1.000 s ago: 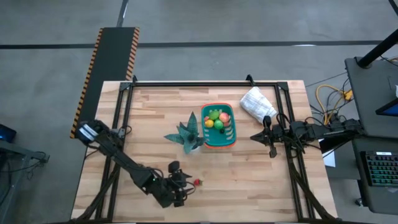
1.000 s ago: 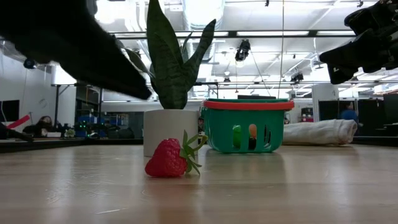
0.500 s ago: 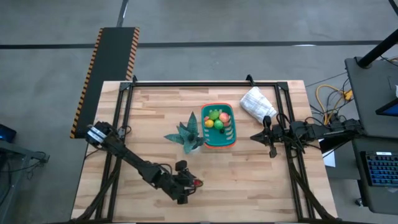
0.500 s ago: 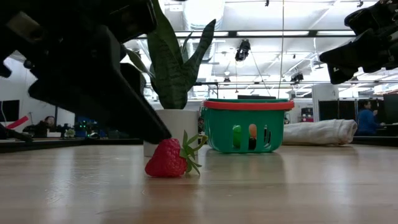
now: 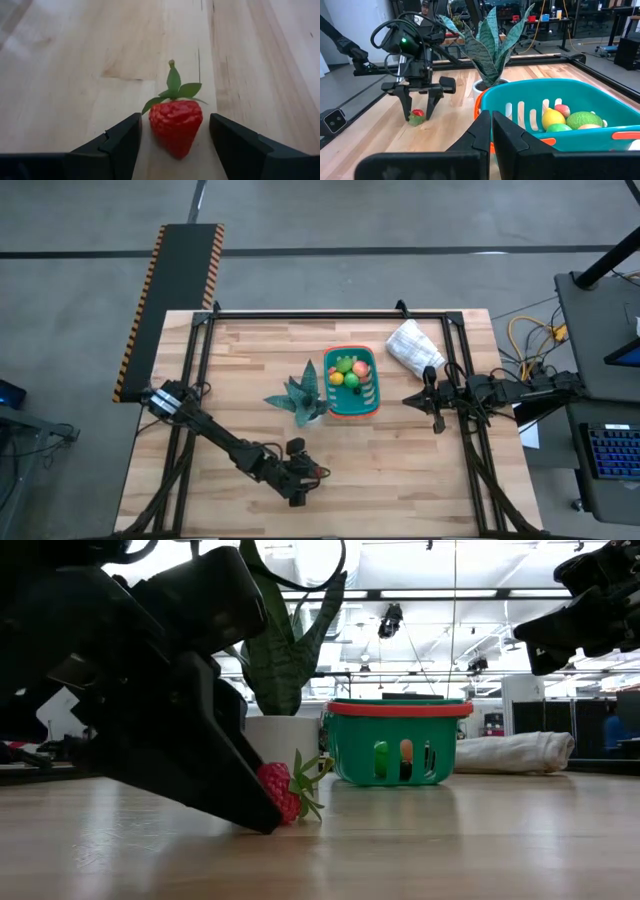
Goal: Build produce basket
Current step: Put the strawberry into the basket
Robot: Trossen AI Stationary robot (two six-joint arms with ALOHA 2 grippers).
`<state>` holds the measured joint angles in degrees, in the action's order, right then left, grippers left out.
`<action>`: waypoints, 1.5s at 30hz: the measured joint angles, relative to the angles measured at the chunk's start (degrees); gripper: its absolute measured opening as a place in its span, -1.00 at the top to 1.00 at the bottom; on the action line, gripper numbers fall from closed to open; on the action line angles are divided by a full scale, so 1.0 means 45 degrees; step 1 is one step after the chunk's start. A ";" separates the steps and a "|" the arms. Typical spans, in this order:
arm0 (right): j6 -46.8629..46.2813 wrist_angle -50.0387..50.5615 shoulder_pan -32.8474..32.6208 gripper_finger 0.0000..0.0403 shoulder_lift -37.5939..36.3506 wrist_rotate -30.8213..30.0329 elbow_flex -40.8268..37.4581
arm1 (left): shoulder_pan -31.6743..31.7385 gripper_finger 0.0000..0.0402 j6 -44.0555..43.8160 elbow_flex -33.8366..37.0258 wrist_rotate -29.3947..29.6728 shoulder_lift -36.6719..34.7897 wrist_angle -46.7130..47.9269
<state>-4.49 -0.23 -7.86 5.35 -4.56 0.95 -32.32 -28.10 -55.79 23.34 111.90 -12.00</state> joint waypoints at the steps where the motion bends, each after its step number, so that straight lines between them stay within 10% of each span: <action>1: 0.0000 0.0000 0.0002 0.96 0.0000 0.0000 0.0000 | 0.0006 -0.10 0.0000 0.0000 -0.0014 0.0000 -0.0003; 13: 0.0000 0.0000 0.0001 0.96 0.0000 0.0000 0.0000 | 0.0045 0.48 -0.0005 -0.0034 -0.0379 -0.0053 -0.0046; 24: 0.0000 0.0000 0.0000 0.96 0.0000 0.0000 0.0000 | 0.0021 0.49 0.0371 -0.0076 -0.0506 -0.0529 0.0042; 45: 0.0000 0.0000 0.0002 0.96 0.0004 0.0000 0.0000 | 0.1483 0.50 0.8081 -0.0034 -0.0531 -0.8870 0.0518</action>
<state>-4.49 -0.23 -7.85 5.37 -4.56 0.95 -25.65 8.27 -55.94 20.95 71.98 -9.67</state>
